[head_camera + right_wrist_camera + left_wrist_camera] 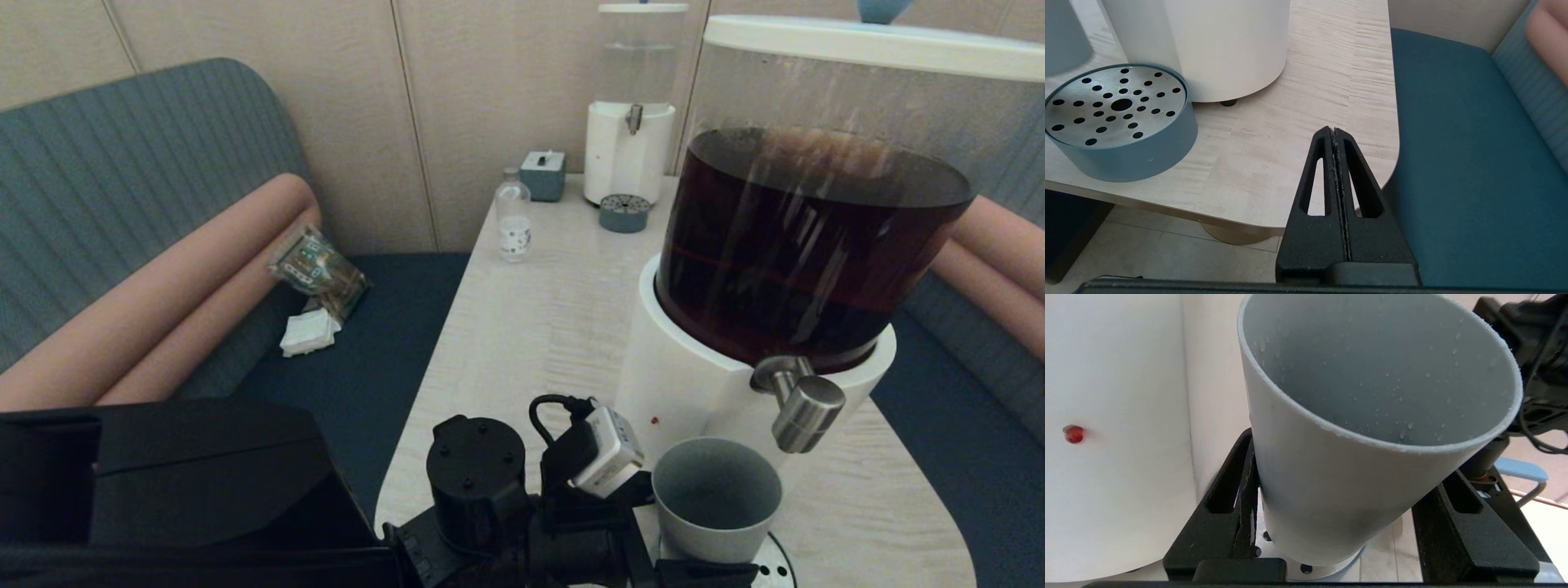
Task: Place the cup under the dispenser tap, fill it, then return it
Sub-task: Place it under the water dispenser
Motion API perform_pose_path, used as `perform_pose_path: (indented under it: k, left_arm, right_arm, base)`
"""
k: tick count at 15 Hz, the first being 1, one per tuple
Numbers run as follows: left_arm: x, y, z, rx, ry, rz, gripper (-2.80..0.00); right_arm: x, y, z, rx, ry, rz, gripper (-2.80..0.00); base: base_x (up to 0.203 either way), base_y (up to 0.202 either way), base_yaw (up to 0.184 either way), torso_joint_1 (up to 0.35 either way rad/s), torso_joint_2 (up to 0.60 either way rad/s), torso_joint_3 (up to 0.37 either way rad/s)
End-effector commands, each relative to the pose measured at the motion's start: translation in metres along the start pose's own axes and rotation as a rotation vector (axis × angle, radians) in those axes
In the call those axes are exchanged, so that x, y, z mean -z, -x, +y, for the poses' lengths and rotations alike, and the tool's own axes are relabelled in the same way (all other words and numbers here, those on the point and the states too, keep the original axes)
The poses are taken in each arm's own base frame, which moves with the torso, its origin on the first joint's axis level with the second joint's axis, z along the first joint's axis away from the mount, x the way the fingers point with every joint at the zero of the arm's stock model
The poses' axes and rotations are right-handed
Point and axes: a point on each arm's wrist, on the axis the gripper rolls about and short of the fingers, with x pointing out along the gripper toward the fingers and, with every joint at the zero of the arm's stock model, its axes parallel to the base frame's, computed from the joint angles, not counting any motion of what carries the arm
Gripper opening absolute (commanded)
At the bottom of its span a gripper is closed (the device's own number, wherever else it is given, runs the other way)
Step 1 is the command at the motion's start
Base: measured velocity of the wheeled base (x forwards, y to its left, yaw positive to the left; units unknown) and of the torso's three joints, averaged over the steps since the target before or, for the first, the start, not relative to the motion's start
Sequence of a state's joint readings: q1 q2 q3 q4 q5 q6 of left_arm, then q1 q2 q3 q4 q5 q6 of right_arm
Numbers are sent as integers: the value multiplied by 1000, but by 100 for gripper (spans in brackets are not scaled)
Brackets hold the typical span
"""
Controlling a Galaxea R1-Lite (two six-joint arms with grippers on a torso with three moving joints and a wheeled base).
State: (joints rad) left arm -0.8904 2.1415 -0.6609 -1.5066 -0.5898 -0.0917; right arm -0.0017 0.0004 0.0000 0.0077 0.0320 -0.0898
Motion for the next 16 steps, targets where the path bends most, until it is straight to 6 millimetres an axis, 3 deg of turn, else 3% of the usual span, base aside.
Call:
perform_pose_path:
  k: [1,16]
  left_arm:
    - [11,-4,4,2,9,16,-280]
    - [29,-24,19,-4,13,16,-280]
  right_arm:
    - [3,-1,0,-1,0,7,-280]
    - [3,-1,0,-1,1,6,-280]
  base:
    - [0,0,0,0,0,0]
    - [0,0,0,0,0,0]
